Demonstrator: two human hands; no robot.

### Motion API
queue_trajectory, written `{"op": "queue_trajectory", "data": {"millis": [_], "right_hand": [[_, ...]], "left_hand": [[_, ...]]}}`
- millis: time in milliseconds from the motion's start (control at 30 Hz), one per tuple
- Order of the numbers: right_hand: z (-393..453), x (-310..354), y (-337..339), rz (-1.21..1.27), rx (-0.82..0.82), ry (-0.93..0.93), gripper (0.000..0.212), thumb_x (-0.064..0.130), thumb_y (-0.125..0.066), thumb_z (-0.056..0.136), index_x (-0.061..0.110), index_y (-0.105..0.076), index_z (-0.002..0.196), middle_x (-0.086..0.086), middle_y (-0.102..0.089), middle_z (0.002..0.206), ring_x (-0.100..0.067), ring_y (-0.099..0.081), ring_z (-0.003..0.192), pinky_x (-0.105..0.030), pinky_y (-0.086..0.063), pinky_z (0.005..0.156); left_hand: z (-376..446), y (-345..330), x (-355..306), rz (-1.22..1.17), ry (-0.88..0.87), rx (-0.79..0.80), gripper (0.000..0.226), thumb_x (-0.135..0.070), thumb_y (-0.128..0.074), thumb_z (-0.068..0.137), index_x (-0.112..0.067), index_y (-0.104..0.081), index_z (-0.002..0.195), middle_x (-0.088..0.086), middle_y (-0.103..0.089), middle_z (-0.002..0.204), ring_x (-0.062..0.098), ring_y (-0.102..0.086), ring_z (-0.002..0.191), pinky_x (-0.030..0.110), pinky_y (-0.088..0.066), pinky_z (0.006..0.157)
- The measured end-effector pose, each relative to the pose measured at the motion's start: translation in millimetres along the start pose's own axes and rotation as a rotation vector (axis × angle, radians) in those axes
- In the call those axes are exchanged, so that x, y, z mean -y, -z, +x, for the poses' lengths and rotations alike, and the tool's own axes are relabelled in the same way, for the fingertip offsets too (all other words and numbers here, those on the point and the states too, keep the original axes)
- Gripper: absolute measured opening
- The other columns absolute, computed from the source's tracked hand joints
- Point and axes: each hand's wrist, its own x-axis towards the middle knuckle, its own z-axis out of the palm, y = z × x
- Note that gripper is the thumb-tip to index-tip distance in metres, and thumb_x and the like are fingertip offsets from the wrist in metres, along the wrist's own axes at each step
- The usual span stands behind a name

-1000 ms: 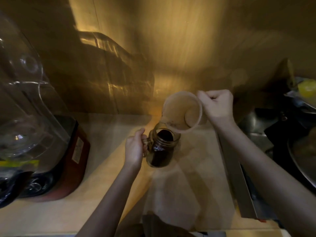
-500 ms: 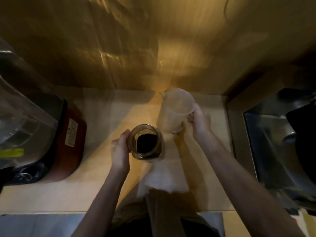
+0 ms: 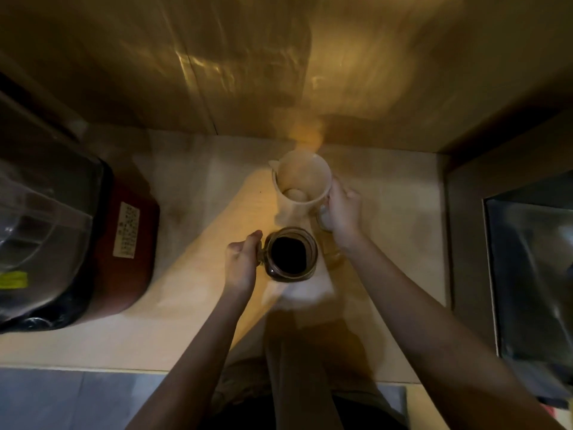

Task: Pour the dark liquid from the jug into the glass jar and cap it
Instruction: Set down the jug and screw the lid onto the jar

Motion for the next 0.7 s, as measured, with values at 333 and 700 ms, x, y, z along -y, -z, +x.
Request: {"op": "queue_trajectory", "data": {"millis": [333,700], "right_hand": [[7,-4,20,-0.023,-0.046,0.055,0.037,0.013,-0.050,0.093,0.020,-0.056,0.057,0.006,-0.055,0.061,-0.008,-0.050,0.064,-0.029,-0.040,0.067],[14,-48,58,-0.741,0.230,0.183,0.080,0.047,-0.056,0.062,0.008,-0.047,0.132,-0.010,-0.048,0.134,-0.029,-0.036,0.127,-0.025,-0.026,0.099]], "left_hand": [[10,-13,20,0.063,0.043,0.007,0.045,-0.023,-0.051,0.086,-0.012,-0.042,0.043,-0.006,-0.038,0.036,0.009,-0.037,0.042,0.029,-0.033,0.055],[8,-5,29,0.155,-0.019,0.066,0.044,-0.023,-0.045,0.090,0.010,-0.057,0.063,0.016,-0.049,0.058,0.015,-0.047,0.054,0.020,-0.037,0.053]]}}
